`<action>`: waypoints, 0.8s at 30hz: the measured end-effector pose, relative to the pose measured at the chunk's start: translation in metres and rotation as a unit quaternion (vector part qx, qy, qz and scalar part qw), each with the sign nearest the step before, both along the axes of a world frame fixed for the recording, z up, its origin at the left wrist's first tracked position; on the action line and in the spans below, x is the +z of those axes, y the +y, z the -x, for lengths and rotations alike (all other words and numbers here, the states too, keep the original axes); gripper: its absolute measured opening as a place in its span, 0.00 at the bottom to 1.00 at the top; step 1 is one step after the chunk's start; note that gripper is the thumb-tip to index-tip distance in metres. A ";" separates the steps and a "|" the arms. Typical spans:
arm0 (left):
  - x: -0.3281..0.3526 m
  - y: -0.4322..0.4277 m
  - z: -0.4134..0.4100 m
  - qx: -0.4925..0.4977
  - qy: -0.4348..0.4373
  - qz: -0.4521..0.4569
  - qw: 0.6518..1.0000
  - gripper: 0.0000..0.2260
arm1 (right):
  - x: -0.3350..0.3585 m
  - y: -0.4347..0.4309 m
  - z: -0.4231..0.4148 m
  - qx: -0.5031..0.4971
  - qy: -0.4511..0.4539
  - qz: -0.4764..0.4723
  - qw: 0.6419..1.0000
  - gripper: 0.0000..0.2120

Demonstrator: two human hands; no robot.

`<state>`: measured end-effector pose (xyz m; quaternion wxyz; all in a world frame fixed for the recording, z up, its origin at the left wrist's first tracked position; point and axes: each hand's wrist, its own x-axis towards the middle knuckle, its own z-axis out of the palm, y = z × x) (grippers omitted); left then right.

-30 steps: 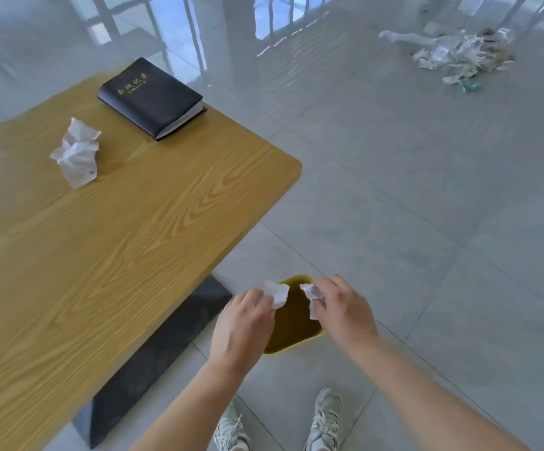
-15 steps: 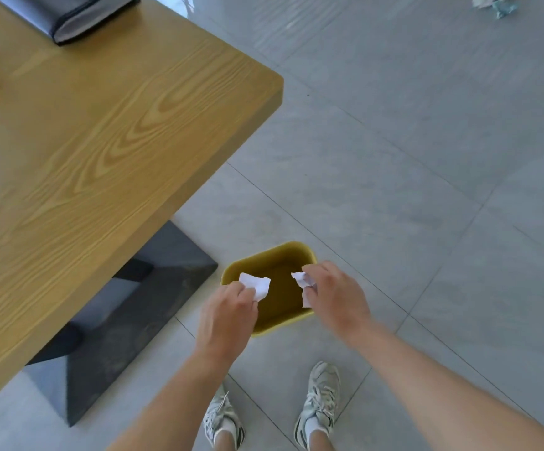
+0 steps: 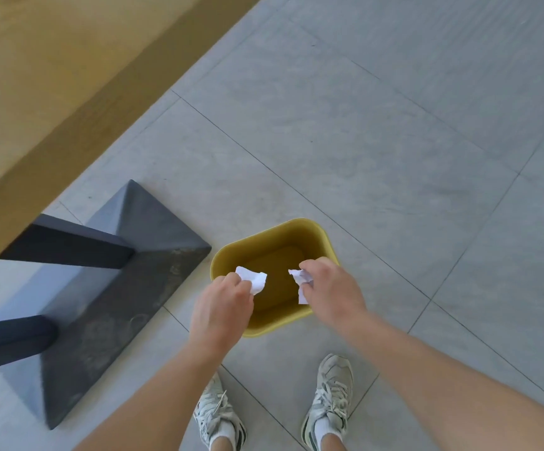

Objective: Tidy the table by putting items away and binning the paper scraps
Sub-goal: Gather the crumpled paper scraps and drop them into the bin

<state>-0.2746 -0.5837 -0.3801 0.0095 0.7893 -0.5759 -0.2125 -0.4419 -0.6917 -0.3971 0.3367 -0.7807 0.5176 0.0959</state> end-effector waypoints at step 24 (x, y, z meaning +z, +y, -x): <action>-0.076 -0.003 0.002 -0.005 -0.049 -0.084 0.995 0.12 | -0.073 0.003 -0.005 0.091 0.028 0.056 0.994 0.10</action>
